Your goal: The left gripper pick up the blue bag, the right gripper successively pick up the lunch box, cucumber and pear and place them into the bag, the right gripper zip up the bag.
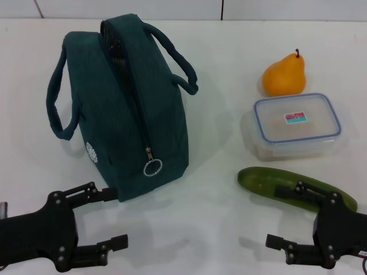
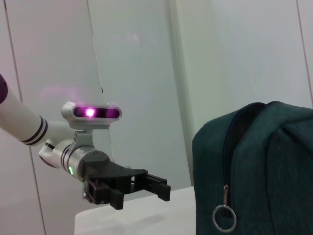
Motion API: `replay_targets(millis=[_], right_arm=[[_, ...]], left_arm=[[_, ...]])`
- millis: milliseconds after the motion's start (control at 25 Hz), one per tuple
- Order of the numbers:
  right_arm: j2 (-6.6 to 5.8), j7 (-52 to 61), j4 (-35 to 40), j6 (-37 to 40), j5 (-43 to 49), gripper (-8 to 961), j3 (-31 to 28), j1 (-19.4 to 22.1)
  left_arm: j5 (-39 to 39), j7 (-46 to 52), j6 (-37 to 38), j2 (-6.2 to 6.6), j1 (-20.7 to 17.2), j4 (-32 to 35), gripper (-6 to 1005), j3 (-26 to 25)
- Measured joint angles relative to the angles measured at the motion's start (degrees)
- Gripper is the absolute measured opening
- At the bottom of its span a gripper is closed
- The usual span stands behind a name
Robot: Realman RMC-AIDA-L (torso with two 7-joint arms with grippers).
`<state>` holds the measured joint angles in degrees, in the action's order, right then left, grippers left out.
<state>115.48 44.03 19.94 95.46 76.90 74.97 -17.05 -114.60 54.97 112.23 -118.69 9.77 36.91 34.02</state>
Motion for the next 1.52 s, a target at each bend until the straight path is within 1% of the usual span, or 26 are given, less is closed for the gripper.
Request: replay_targets(millis=[440,520,600,680,800,880,1000,1120,1320,1360,1400,1440,1520], right_arm=[[0.0,0.0,0.0,-0.09,0.0,861,0.0,-0.09],[0.0,0.0,0.0,-0.08,0.0,859,0.0,-0.09],[0.0,0.0,0.0,-0.07,0.0,858,0.0,-0.09],[0.0,0.06,0.0,-0.03,-0.01,857,-0.07,-0.09],[0.0,0.22,0.0,0.05,-0.44,855,-0.05,-0.09],[0.0,0.27,0.0,0.07,-0.51,853,-0.04,-0.09],[0.0,0.34,0.0,0.08,-0.53,851,-0.02,-0.09],[0.01,0.45,0.01,0.13,-0.55,850,0.01,-0.09],[0.07,0.51,0.0,0.7,-0.65,846,0.01,-0.2],[0.07,0.52,0.0,0.74,-0.67,846,0.01,-0.27],[0.07,0.52,0.01,0.75,-0.68,845,0.0,-0.34],[0.08,0.54,0.01,0.76,-0.68,844,0.0,-0.42],[0.13,0.57,0.01,0.85,-0.77,843,0.0,-0.49]], left_arm=[[0.19,0.08,-0.01,0.04,-0.02,0.0,830,-0.01],[0.42,1.12,0.06,0.14,-0.02,0.0,830,-0.26],[0.96,4.64,0.2,0.42,0.01,0.13,830,-1.43],[1.7,12.74,0.26,1.28,0.31,0.17,829,-3.92],[2.53,25.02,0.27,3.3,1.08,0.09,829,-7.13],[2.82,31.81,0.28,4.4,1.87,0.27,829,-9.31],[3.27,40.27,0.31,5.72,3.4,0.68,829,-12.22],[3.23,48.34,0.13,6.98,5.51,2.02,828,-13.13],[3.02,62.6,-3.11,7.62,8.77,7.91,828,-13.45],[2.84,66.1,-4.2,7.85,9.74,9.76,828,-13.48],[2.46,70.92,-5.43,8.01,10.89,13.64,828,-13.35],[2.46,70.92,-5.43,8.01,10.89,13.64,828,-13.35],[0.32,77.59,-6.83,7.92,12.43,19.85,827,-13.2]])
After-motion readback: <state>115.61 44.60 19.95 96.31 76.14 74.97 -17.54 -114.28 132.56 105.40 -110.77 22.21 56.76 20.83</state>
